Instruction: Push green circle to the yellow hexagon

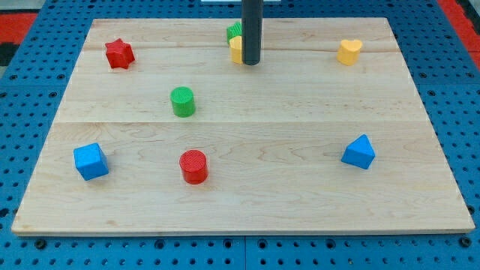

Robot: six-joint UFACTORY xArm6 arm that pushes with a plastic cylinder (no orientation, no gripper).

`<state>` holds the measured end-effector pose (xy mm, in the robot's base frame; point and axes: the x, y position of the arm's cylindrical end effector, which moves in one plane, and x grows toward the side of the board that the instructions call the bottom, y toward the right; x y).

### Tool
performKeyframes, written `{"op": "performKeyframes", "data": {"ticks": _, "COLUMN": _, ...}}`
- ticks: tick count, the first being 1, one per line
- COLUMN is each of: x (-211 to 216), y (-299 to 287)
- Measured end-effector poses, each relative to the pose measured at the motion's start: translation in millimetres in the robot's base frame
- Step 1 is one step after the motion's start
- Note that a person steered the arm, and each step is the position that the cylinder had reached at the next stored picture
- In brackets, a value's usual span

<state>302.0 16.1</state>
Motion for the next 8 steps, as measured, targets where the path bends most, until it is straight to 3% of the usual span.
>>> {"op": "performKeyframes", "data": {"ticks": 2, "x": 0.4, "y": -16.7}}
{"op": "performKeyframes", "data": {"ticks": 4, "x": 79.0, "y": -17.7}}
{"op": "performKeyframes", "data": {"ticks": 6, "x": 139.7, "y": -95.7}}
{"op": "performKeyframes", "data": {"ticks": 8, "x": 108.2, "y": -106.5}}
